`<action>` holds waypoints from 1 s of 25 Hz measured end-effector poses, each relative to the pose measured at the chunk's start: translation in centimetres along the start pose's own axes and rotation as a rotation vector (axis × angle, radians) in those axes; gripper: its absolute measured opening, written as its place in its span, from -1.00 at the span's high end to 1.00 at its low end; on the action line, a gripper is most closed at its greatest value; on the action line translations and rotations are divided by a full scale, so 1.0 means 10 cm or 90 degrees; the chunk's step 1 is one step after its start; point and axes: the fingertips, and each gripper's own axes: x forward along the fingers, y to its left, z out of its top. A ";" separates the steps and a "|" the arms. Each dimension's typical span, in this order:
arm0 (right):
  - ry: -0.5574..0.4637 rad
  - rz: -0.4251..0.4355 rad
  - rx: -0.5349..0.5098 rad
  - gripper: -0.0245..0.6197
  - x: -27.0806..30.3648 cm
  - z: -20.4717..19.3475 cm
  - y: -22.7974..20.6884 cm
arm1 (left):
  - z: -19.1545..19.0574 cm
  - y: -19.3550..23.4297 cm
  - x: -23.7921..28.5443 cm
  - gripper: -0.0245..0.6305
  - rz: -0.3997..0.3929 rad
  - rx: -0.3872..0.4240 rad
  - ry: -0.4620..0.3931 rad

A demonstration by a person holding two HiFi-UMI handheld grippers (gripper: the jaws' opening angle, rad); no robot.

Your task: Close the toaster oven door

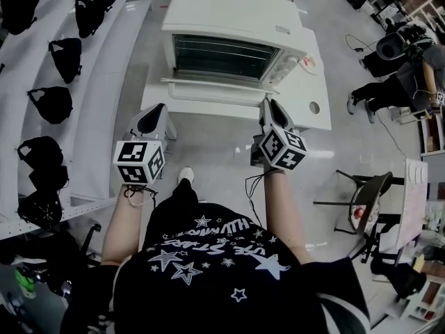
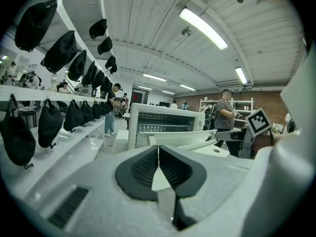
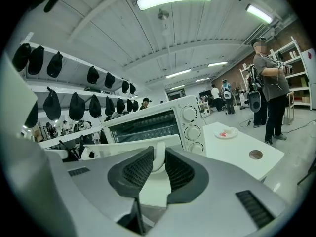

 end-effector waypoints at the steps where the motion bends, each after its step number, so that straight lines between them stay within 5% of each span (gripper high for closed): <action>1: -0.002 0.000 0.001 0.68 0.01 0.02 0.00 | 0.01 0.01 0.02 0.85 -0.001 0.001 -0.001; 25: -0.002 0.001 0.029 0.68 0.27 0.39 -0.01 | 0.29 0.21 0.43 0.85 -0.032 0.004 -0.016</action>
